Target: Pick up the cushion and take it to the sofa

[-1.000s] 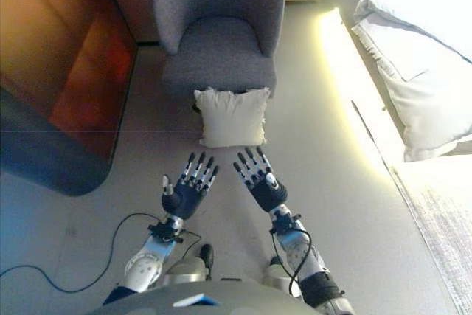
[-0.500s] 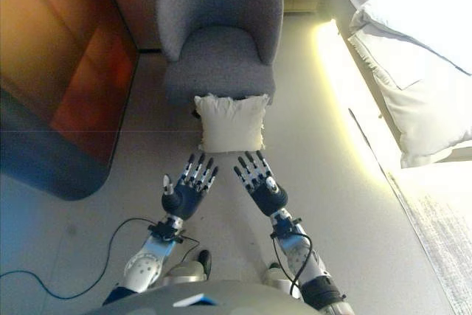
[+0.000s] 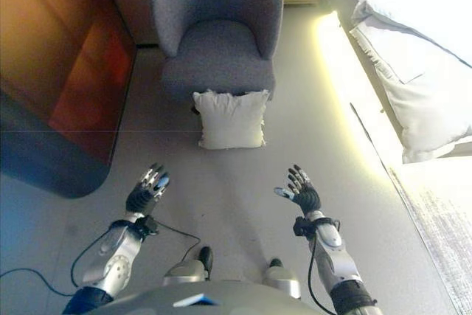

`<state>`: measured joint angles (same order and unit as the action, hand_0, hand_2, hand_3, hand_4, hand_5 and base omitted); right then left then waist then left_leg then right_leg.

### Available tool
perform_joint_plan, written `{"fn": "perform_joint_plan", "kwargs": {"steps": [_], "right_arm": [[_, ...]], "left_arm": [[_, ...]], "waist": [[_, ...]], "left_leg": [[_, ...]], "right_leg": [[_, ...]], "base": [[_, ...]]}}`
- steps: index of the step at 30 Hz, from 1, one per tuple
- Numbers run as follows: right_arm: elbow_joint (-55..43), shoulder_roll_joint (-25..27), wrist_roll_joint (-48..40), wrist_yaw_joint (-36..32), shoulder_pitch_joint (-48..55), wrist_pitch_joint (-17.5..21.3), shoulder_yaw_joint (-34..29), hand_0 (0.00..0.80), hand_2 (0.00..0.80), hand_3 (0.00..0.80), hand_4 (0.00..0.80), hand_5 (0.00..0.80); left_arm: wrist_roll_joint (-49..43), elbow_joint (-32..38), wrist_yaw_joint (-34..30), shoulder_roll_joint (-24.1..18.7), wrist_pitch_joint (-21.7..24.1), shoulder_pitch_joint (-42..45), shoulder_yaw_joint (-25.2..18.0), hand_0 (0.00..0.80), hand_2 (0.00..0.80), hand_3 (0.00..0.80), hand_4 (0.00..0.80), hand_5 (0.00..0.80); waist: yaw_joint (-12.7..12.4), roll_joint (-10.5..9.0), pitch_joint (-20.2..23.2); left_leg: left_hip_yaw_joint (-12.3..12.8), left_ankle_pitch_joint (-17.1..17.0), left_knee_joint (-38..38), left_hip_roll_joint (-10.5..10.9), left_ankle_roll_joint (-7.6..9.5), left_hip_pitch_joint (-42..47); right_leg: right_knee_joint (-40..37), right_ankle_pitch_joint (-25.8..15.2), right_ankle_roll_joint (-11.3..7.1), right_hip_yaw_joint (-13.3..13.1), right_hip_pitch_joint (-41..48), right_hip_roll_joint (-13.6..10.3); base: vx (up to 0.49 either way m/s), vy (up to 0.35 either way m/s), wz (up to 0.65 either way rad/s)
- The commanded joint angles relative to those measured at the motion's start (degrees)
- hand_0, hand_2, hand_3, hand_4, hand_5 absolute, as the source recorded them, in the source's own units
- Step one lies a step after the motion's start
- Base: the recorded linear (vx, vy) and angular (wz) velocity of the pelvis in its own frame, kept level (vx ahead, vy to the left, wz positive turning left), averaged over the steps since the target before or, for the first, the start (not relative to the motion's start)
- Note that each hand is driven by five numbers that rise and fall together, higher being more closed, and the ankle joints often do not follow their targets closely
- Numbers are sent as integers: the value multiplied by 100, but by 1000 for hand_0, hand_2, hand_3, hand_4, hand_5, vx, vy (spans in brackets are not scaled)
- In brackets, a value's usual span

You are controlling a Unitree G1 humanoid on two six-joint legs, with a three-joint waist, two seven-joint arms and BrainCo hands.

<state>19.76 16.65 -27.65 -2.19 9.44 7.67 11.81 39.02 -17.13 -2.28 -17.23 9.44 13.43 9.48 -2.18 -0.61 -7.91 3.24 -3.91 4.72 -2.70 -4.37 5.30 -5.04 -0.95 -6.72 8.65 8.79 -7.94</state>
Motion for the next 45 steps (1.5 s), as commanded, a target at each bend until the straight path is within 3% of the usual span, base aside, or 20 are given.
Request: {"fn": "perform_joint_plan", "kwargs": {"steps": [1, 7, 11, 12, 14, 17, 19, 21, 23, 26, 29, 33, 35, 37, 38, 39, 40, 42, 45], "right_arm": [[-279, -86, -205, -218, -151, 305, -160, 0, 0, 0, 0, 0], [80, -304, -517, -337, -330, 337, -106, 0, 0, 0, 0, 0], [43, -458, -716, -279, -376, 313, -80, 0, 0, 0, 0, 0], [16, -488, -719, -254, -371, 328, -72, 0, 0, 0, 0, 0], [-89, -543, -682, -184, -344, 375, -38, 0, 0, 0, 0, 0], [-189, -538, -679, -88, -231, 350, -21, 0, 0, 0, 0, 0], [-243, -493, -693, -114, -95, 294, -61, 0, 0, 0, 0, 0], [-299, -432, -782, -156, 51, 230, -139, 0, 0, 0, 0, 0], [-285, -366, -882, -222, 121, 234, -211, 0, 0, 0, 0, 0], [-68, -266, -1070, -266, -3, 291, -286, 0, 0, 0, 0, 0], [3, -252, -1170, -235, -81, 188, -339, 0, 0, 0, 0, 0], [-117, -262, -1111, -358, 211, 20, -432, 0, 0, 0, 0, 0], [-134, -228, -1060, -421, 332, -2, -420, 0, 0, 0, 0, 0], [-183, -200, -987, -426, 382, -92, -398, 0, 0, 0, 0, 0], [-200, -194, -945, -400, 376, -113, -366, 0, 0, 0, 0, 0], [-272, -188, -922, -396, 381, -145, -340, 0, 0, 0, 0, 0], [-326, -170, -927, -439, 397, -138, -314, 0, 0, 0, 0, 0], [-311, -117, -871, -515, 384, -106, -282, 0, 0, 0, 0, 0], [-142, 31, -861, -573, 205, 47, -288, 0, 0, 0, 0, 0]], "left_arm": [[-139, 11, -165, 151, 500, -16, -299, 0, 0, 0, 0, 0], [-260, -225, -161, 89, 669, -215, -348, 0, 0, 0, 0, 0], [-279, -148, -194, 11, 631, -201, -428, 0, 0, 0, 0, 0], [-272, -131, -195, -18, 634, -206, -434, 0, 0, 0, 0, 0], [-217, -96, -194, -64, 613, -245, -445, 0, 0, 0, 0, 0], [-19, -68, -232, -138, 481, -297, -447, 0, 0, 0, 0, 0], [75, 11, -239, -181, 418, -238, -443, 0, 0, 0, 0, 0], [117, 83, -231, -234, 439, -159, -405, 0, 0, 0, 0, 0], [144, 76, -218, -253, 522, -165, -339, 0, 0, 0, 0, 0], [164, 37, -158, -270, 588, -304, -163, 0, 0, 0, 0, 0], [106, -17, -126, -235, 567, -335, -81, 0, 0, 0, 0, 0], [69, 123, -164, -112, 410, -92, -213, 0, 0, 0, 0, 0], [22, 189, -104, -46, 404, 28, -244, 0, 0, 0, 0, 0], [45, 277, 8, 19, 361, 110, -257, 0, 0, 0, 0, 0], [93, 313, 52, 56, 325, 130, -278, 0, 0, 0, 0, 0], [175, 358, 83, 77, 304, 133, -297, 0, 0, 0, 0, 0], [228, 422, 112, 82, 320, 132, -307, 0, 0, 0, 0, 0], [242, 501, 266, 103, 404, 105, -314, 0, 0, 0, 0, 0], [450, 534, 376, 162, 459, -50, -277, 0, 0, 0, 0, 0]], "waist": [[19, -137, -286], [28, -213, -427], [-6, -189, -432], [-20, -181, -431], [0, -60, -469], [131, 111, -525], [239, 127, -525], [359, 21, -529], [478, -115, -547], [640, -371, -568], [691, -505, -527], [672, -614, -328], [711, -550, -187], [789, -421, 13], [815, -315, 98], [879, -240, 205], [910, -214, 283], [864, -260, 360], [682, -433, 244]], "left_leg": [[206, 692, -1113, 418, 410, -356], [332, 947, -1560, 469, 543, -507], [373, 1104, -1749, 473, 733, -600], [376, 1134, -1777, 487, 805, -658], [348, 1145, -1733, 522, 984, -707], [189, 1199, -1808, 587, 1063, -711], [76, 1270, -1857, 643, 1039, -671], [-26, 1404, -1903, 749, 1012, -594], [-101, 1571, -1968, 867, 1011, -535], [-274, 1895, -2085, 1081, 1024, -365], [-354, 2126, -2030, 1186, 993, 47], [-267, 2434, -1934, 1254, 1016, 673], [-235, 2318, -1991, 1182, 965, 873], [-37, 2070, -2091, 979, 822, 1114], [117, 1810, -2216, 803, 707, 1208], [220, 1269, -2471, 610, 507, 1215], [262, 844, -2853, 497, 351, 1136], [354, 322, -3964, 421, 201, 690], [545, 333, -5493, 193, 195, -703]], "right_leg": [[605, 23, 276, 86, -412, 212], [1020, 86, 199, -81, -560, 57], [1701, 204, 52, -190, -747, -239], [2048, 91, 43, -213, -889, -347], [3350, -604, 43, -404, -1572, -691], [4630, -1020, 114, -961, -2339, -592], [4531, -1219, 101, -1129, -2665, -483], [3863, -1291, 49, -1138, -2757, -352], [3164, -1291, -29, -1103, -2850, -223], [1740, -1219, -204, -831, -2901, -64], [775, -1405, -327, -288, -2914, 106], [586, -1454, -297, 591, -2793, 107], [667, -1348, -196, 704, -2695, 138], [1022, -1087, -25, 790, -2604, 155], [1254, -912, 85, 818, -2550, 213], [1412, -723, 233, 761, -2494, 295], [1457, -576, 360, 704, -2404, 354], [1413, -311, 570, 665, -2095, 384], [1283, -38, 812, 441, -1557, 345]], "base": [[57, 39, -6], [44, 77, -7], [45, 104, -7], [-23, 159, 1], [-61, 253, 0], [14, 232, 8], [138, 100, 23], [209, -6, 19], [222, -55, 40], [333, -87, 39], [442, -59, 47], [587, -40, 18], [563, -38, 1], [550, -33, 0], [524, -59, 2], [497, -97, 4], [446, -133, 14], [423, -170, 4], [296, -109, -45]]}}
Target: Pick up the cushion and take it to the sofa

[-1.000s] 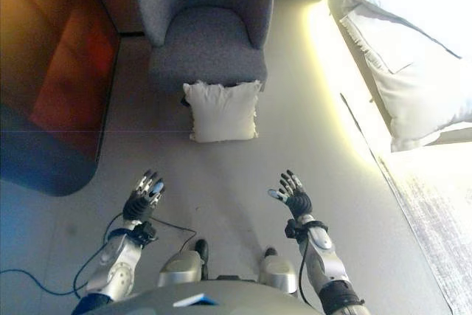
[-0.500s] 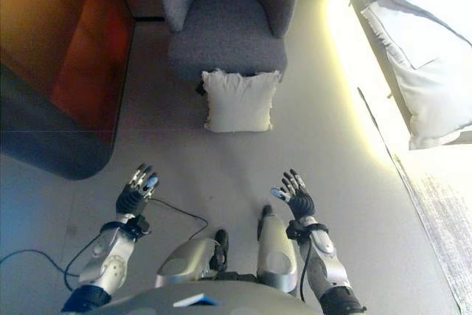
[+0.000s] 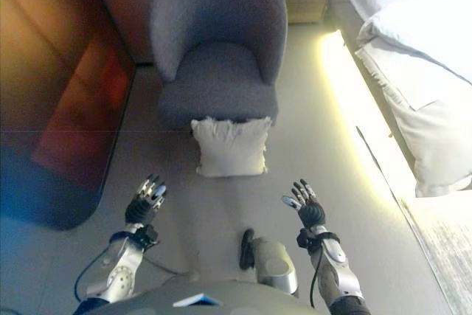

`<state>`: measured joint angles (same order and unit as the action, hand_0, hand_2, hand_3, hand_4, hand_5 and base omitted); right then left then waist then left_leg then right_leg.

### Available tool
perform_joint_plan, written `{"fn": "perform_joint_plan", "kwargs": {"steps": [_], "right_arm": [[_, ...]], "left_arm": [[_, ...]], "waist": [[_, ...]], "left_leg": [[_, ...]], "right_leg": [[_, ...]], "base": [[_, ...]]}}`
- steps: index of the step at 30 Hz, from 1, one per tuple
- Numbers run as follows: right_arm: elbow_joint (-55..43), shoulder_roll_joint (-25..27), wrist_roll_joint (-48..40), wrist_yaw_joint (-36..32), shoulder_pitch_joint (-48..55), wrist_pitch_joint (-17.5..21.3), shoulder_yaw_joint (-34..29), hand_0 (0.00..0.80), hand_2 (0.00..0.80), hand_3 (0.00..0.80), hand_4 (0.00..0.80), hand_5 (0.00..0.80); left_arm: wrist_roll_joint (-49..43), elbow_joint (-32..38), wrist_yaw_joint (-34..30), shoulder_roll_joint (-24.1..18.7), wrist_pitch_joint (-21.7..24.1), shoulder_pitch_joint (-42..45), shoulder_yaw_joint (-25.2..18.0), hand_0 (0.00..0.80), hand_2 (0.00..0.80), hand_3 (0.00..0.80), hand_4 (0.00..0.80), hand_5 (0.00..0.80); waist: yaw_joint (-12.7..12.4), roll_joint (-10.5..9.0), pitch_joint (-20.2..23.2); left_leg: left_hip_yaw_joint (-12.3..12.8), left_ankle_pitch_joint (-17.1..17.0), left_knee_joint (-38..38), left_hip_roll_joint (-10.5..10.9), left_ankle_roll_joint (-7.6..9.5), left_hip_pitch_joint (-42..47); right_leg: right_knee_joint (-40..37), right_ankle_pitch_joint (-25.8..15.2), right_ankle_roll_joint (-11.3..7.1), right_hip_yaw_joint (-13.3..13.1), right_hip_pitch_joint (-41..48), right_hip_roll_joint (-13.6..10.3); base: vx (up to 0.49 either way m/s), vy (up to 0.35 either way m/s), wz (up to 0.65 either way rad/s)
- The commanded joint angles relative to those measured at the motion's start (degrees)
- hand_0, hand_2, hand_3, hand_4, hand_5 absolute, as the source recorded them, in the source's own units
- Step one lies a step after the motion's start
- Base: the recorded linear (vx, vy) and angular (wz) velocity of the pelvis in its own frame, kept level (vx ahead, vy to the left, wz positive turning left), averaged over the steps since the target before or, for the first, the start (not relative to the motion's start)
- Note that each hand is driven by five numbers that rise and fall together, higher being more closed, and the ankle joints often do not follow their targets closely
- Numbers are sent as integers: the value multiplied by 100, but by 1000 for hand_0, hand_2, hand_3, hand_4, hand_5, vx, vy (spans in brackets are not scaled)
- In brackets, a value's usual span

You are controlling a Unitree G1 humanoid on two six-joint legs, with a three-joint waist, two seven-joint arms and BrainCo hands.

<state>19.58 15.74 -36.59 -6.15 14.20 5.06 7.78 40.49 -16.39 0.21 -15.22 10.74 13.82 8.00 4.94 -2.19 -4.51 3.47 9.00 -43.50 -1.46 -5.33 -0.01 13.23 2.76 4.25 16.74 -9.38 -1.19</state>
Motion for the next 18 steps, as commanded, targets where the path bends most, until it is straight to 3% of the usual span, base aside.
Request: {"fn": "perform_joint_plan", "kwargs": {"steps": [1, 3, 4, 7, 12, 18], "right_arm": [[-79, 144, -66, -221, -332, 351, 117, 0, 0, 0, 0, 0], [-88, 187, -204, -255, -424, 417, 156, 0, 0, 0, 0, 0], [-82, 190, -203, -194, -498, 396, 188, 0, 0, 0, 0, 0], [-54, 154, -192, -143, -587, 381, 219, 0, 0, 0, 0, 0], [-93, 87, -287, -141, -309, 562, 92, 0, 0, 0, 0, 0], [-39, 137, -174, -409, -123, 502, -110, 0, 0, 0, 0, 0]], "left_arm": [[296, 430, 150, -23, 377, -134, -116, 0, 0, 0, 0, 0], [385, 323, 102, -19, 539, -225, -117, 0, 0, 0, 0, 0], [450, 301, 125, -33, 572, -275, -133, 0, 0, 0, 0, 0], [593, 320, 69, -65, 619, -326, -269, 0, 0, 0, 0, 0], [535, 295, -153, -16, 596, -295, -401, 0, 0, 0, 0, 0], [651, 187, -146, 36, 723, -291, -399, 0, 0, 0, 0, 0]], "waist": [[-85, -301, -175], [-166, -364, -371], [-209, -343, -435], [-338, -243, -555], [-471, -121, -590], [-419, -4, -526]], "left_leg": [[526, -885, -687, 4, 352, -490], [424, -746, -273, -40, 496, -993], [329, -776, 312, -13, 542, -1073], [109, -1091, 2000, -94, 455, -1113], [95, -1713, 3768, -545, 113, -1203], [169, -1929, 4617, -1035, -61, -1053]], "right_leg": [[-551, -369, -282, -502, 380, -320], [-575, -340, -310, -1006, 536, -232], [-518, -289, -334, -1206, 545, -169], [-406, -127, -412, -1597, 600, 8], [-522, 169, -487, -1813, 1152, 102], [-636, 453, -583, -1918, 1623, -89]], "base": [[238, -26, -49], [203, 45, -56], [183, 112, -65], [179, 125, -55], [255, 117, -21], [281, 179, -6]]}}
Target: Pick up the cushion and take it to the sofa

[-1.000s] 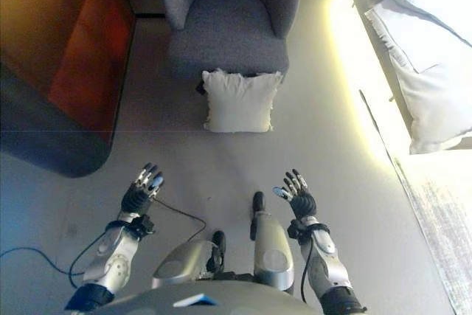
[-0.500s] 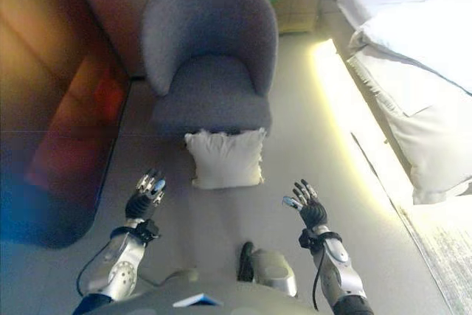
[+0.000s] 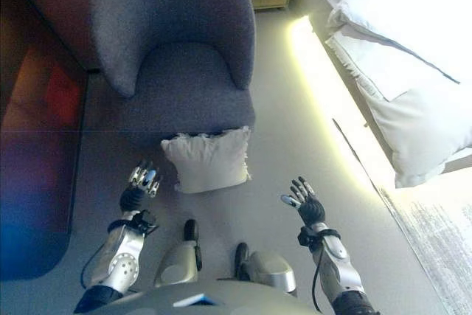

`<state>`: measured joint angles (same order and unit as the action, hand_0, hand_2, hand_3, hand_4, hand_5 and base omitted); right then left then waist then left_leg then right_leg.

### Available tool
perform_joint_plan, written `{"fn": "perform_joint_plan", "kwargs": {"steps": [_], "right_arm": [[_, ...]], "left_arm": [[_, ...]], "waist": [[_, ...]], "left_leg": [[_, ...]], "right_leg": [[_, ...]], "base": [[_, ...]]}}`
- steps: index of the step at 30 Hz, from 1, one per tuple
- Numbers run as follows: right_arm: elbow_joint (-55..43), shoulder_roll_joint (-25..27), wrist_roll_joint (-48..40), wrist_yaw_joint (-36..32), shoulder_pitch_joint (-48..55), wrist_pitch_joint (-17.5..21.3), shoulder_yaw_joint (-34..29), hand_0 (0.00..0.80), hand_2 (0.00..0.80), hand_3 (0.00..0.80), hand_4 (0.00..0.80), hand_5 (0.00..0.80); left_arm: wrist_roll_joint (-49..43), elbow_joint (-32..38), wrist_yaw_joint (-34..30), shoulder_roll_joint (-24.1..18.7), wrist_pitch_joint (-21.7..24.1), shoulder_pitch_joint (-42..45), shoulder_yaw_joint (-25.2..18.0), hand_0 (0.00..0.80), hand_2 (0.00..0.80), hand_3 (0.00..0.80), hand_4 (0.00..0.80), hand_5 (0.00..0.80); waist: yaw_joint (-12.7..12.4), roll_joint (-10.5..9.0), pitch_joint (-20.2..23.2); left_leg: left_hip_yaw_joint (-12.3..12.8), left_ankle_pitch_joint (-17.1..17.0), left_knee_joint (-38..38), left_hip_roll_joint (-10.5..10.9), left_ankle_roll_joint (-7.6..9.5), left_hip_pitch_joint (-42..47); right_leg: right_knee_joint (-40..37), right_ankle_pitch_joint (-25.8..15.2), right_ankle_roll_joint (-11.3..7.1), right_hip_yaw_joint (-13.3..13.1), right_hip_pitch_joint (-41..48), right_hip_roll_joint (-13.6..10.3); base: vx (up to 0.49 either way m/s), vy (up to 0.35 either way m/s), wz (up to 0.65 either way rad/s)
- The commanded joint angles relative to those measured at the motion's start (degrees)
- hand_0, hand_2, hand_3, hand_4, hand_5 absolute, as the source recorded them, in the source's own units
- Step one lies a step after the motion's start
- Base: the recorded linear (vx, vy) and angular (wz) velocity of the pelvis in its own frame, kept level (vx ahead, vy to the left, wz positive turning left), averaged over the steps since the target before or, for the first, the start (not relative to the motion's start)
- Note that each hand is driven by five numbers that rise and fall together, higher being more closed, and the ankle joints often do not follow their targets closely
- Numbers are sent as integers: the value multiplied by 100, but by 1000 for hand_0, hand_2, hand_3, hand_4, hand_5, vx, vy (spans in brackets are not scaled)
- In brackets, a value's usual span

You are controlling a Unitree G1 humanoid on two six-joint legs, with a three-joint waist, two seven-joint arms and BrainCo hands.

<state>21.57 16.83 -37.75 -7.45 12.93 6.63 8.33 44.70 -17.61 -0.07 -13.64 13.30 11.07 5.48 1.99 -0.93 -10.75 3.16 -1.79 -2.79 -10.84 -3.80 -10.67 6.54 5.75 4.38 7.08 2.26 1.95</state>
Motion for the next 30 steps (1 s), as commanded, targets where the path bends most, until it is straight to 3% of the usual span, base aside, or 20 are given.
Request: {"fn": "perform_joint_plan", "kwargs": {"steps": [1, 3, 5, 8, 9, 12, 15, 18, 20, 24, 30], "right_arm": [[-253, 31, -43, -300, 21, 317, -176, 0, 0, 0, 0, 0], [-281, 41, -21, -305, -17, 304, -148, 0, 0, 0, 0, 0], [-287, 3, -43, -194, -132, 355, -49, 0, 0, 0, 0, 0], [-327, -85, -115, -90, -222, 348, -27, 0, 0, 0, 0, 0], [-351, -131, -119, -74, -259, 335, 10, 0, 0, 0, 0, 0], [-376, -220, 18, -4, -327, 434, 59, 0, 0, 0, 0, 0], [-366, -377, -78, 168, -404, 529, 55, 0, 0, 0, 0, 0], [-395, -488, -36, 269, -307, 552, 51, 0, 0, 0, 0, 0], [-382, -510, -57, 224, -256, 566, 60, 0, 0, 0, 0, 0], [-456, -476, -112, 122, -262, 509, 92, 0, 0, 0, 0, 0], [-272, -450, -269, 88, -566, 474, 139, 0, 0, 0, 0, 0]], "left_arm": [[255, 269, -120, -108, 476, -7, -143, 0, 0, 0, 0, 0], [284, 207, -132, -96, 514, -10, -122, 0, 0, 0, 0, 0], [326, 201, -144, -139, 512, -25, -99, 0, 0, 0, 0, 0], [264, 174, -254, -226, 487, -18, -131, 0, 0, 0, 0, 0], [242, 201, -264, -293, 455, -55, -151, 0, 0, 0, 0, 0], [178, 326, -278, -389, 348, -71, -240, 0, 0, 0, 0, 0], [-25, 410, -297, -456, 265, -60, -290, 0, 0, 0, 0, 0], [-118, 460, -310, -509, 200, -23, -271, 0, 0, 0, 0, 0], [-58, 478, -385, -558, 167, 34, -286, 0, 0, 0, 0, 0], [13, 497, -512, -662, 331, 110, -283, 0, 0, 0, 0, 0], [62, 513, -514, -778, 425, 77, -240, 0, 0, 0, 0, 0]], "waist": [[-123, -104, 105], [-132, -69, 94], [-191, -63, 95], [-301, -124, 104], [-367, -186, 138], [-501, -302, 210], [-589, -272, 298], [-535, -181, 317], [-474, -138, 284], [-284, -138, 157], [-160, -459, -94]], "left_leg": [[257, -888, 658, -164, -244, -19], [337, -902, 576, -194, -247, -63], [287, -830, 376, -94, -214, -118], [179, -520, -335, 210, -55, -351], [184, -347, -624, 362, 41, -447], [290, -42, -900, 633, 289, -489], [334, 253, -957, 931, 587, -291], [450, 456, -987, 1090, 753, -17], [528, 528, -937, 1146, 762, 239], [555, 674, -882, 1152, 700, 544], [524, 1203, -1082, 1284, 686, 789]], "right_leg": [[37, 225, -612, -943, 530, -418], [100, 339, -644, -907, 578, -468], [195, 375, -721, -806, 576, -591], [332, 383, -884, -765, 658, -860], [386, 294, -999, -657, 696, -1048], [788, -300, -1165, -459, 652, -1538], [1813, -1155, -1111, -362, 324, -2051], [2584, -1553, -1059, -307, -135, -2308], [2425, -1531, -1012, -174, -419, -2309], [1398, -1406, -1021, -141, -920, -1942], [-15, -1947, -1409, -124, -1456, -1805]], "base": [[330, 221, -13], [275, 224, -6], [271, 238, -15], [300, 219, 0], [290, 187, 7], [269, 183, -2], [269, 254, 0], [234, 258, 2], [232, 140, -13], [177, -31, -18], [196, -132, -8]]}}
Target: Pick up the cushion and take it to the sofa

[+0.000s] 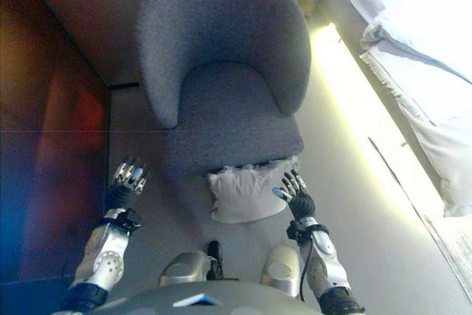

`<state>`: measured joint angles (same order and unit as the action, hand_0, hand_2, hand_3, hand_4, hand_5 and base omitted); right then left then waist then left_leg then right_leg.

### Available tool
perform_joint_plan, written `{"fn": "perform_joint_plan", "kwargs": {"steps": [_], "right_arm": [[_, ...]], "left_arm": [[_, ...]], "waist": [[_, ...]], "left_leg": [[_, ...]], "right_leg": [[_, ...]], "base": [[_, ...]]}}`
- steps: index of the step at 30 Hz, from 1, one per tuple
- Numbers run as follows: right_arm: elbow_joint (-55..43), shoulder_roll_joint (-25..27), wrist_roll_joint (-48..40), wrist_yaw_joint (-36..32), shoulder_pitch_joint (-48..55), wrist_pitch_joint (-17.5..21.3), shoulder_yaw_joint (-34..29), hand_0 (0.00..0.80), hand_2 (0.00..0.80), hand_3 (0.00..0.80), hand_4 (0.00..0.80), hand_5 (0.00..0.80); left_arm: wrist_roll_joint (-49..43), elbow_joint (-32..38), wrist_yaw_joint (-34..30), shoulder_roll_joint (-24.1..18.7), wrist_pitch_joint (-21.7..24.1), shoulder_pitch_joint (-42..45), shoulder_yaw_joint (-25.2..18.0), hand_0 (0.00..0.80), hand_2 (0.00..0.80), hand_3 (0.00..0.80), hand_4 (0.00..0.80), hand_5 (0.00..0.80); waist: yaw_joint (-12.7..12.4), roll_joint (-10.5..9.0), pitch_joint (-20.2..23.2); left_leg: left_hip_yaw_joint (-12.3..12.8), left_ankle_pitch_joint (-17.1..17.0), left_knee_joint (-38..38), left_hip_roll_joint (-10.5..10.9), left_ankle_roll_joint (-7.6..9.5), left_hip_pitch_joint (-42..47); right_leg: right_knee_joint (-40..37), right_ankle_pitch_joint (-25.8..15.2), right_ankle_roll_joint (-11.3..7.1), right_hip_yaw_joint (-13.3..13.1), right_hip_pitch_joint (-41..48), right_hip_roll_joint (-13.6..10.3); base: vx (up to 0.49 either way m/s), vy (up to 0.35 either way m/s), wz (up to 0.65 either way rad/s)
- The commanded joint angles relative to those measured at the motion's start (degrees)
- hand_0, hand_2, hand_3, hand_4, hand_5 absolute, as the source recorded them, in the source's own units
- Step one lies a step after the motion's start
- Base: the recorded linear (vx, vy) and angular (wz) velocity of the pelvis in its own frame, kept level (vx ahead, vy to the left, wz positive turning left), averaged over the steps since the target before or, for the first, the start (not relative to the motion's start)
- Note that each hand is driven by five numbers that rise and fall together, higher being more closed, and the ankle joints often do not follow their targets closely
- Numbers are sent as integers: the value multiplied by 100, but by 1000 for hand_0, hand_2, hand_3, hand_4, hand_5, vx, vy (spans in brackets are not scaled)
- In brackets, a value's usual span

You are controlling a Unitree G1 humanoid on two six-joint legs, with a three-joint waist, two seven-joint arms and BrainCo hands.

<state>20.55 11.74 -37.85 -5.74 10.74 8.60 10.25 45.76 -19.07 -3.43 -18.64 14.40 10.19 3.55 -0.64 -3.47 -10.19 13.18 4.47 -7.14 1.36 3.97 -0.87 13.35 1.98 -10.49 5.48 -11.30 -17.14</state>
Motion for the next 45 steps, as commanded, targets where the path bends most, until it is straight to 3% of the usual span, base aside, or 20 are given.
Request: {"fn": "perform_joint_plan", "kwargs": {"steps": [1, 5, 9, 14, 17, 18, 21, 23, 25, 28, 30, 31, 32, 37, 41, 43, 45], "right_arm": [[-164, 47, -294, -97, -340, 208, -87, 0, 0, 0, 0, 0], [-178, -10, -290, -214, -144, 91, -163, 0, 0, 0, 0, 0], [-156, -64, -177, -387, 2, -60, -188, 0, 0, 0, 0, 0], [-191, 74, -73, -301, -68, -58, 9, 0, 0, 0, 0, 0], [-268, 237, 57, -318, -176, -181, 107, 0, 0, 0, 0, 0], [-242, 310, 169, -335, -204, -186, 106, 0, 0, 0, 0, 0], [-205, 445, 249, -293, -227, -130, 128, 0, 0, 0, 0, 0], [-128, 489, 144, -237, -262, -91, 103, 0, 0, 0, 0, 0], [-68, 498, 76, -275, -321, -121, 69, 0, 0, 0, 0, 0], [-152, 512, 67, -216, -379, -120, 149, 0, 0, 0, 0, 0], [-204, 494, 53, -169, -377, 5, 155, 0, 0, 0, 0, 0], [-203, 472, 36, -155, -387, 84, 149, 0, 0, 0, 0, 0], [-189, 444, 32, -147, -388, 126, 137, 0, 0, 0, 0, 0], [-266, 299, 156, -129, -195, 56, 49, 0, 0, 0, 0, 0], [-103, 189, 259, 39, -500, 129, 97, 0, 0, 0, 0, 0], [21, 210, 347, 124, -708, 133, 77, 0, 0, 0, 0, 0], [275, 407, 673, 278, -1113, 294, 117, 0, 0, 0, 0, 0]], "left_arm": [[-63, 673, -225, -269, 301, 233, -49, 0, 0, 0, 0, 0], [-93, 754, -312, -228, 252, 415, -58, 0, 0, 0, 0, 0], [-156, 857, -293, -157, 234, 571, -131, 0, 0, 0, 0, 0], [-42, 881, -119, -114, 178, 605, -116, 0, 0, 0, 0, 0], [-44, 833, -115, -17, 187, 640, -170, 0, 0, 0, 0, 0], [-105, 878, -44, 27, 181, 674, -141, 0, 0, 0, 0, 0], [-171, 763, -17, 142, 176, 669, -35, 0, 0, 0, 0, 0], [-218, 698, -41, 191, 181, 638, 60, 0, 0, 0, 0, 0], [-261, 655, -56, 257, 294, 708, 106, 0, 0, 0, 0, 0], [-113, 679, -20, 288, 343, 798, 96, 0, 0, 0, 0, 0], [-104, 645, -120, 275, 303, 725, 70, 0, 0, 0, 0, 0], [-130, 608, -204, 260, 281, 635, 57, 0, 0, 0, 0, 0], [-158, 590, -237, 238, 267, 558, 62, 0, 0, 0, 0, 0], [-242, 660, -174, 66, 205, 288, 113, 0, 0, 0, 0, 0], [-327, 714, 11, -117, 120, -11, 216, 0, 0, 0, 0, 0], [-406, 638, -34, -168, 80, -122, 263, 0, 0, 0, 0, 0], [-324, 458, -3, -253, 128, -437, 400, 0, 0, 0, 0, 0]], "waist": [[112, -254, -158], [152, -340, -149], [164, -379, -107], [214, -285, 106], [265, -197, 214], [255, -177, 233], [266, -165, 238], [231, -153, 174], [163, -77, 79], [9, 98, -19], [-57, 156, -96], [-29, 149, -103], [-7, 150, -97], [162, 221, -121], [14, 304, -294], [-39, 307, -439], [-37, 300, -684]], "left_leg": [[-512, 663, -650, 75, -85, -88], [-591, 869, -709, 89, -74, 153], [-585, 1146, -1020, -84, -106, 297], [-628, 928, -974, -429, -343, 588], [-706, 408, -1270, -736, -576, 670], [-651, 41, -1657, -850, -677, 527], [-593, -428, -2582, -983, -782, -10], [-738, -488, -2695, -904, -776, -370], [-832, -630, -2213, -802, -778, -451], [-948, -980, -744, -718, -822, -623], [-814, -1166, -308, -742, -901, -818], [-574, -986, -208, -753, -856, -810], [-508, -849, -133, -724, -817, -760], [-424, -403, -194, -544, -615, -518], [-327, -239, -475, -531, -486, -708], [-364, -141, -686, -520, -464, -831], [-484, -22, -1005, -497, -506, -1129]], "right_leg": [[-895, -1625, 38, 81, -135, 109], [-1187, -1740, 2, 161, -110, 68], [-771, -1549, 20, 204, -62, -81], [-571, -1159, 115, 200, 26, 150], [-327, -745, 345, 230, 56, 421], [-323, -631, 514, 307, 181, 524], [-344, -433, 811, 430, 396, 669], [-366, -351, 889, 402, 537, 727], [-416, -276, 884, 289, 677, 835], [-670, -253, 790, 50, 824, 1053], [-785, -228, 767, 28, 928, 1094], [-792, -221, 739, 102, 921, 1030], [-767, -217, 704, 143, 897, 977], [-435, -186, 489, 123, 731, 642], [345, -137, 477, 397, 448, 218], [565, -282, 497, 368, 187, 15], [361, -464, 436, 202, -167, -42]], "base": [[330, -118, 0], [344, -114, 18], [375, -165, 25], [340, -203, 5], [272, -203, 16], [265, -234, 16], [201, -180, 28], [144, -50, 22], [142, 48, 4], [89, 106, -5], [-17, 85, -2], [-43, 93, -14], [5, 137, -40], [65, 143, -34], [-33, 77, -7], [-51, -8, -19], [-191, -53, -9]]}}
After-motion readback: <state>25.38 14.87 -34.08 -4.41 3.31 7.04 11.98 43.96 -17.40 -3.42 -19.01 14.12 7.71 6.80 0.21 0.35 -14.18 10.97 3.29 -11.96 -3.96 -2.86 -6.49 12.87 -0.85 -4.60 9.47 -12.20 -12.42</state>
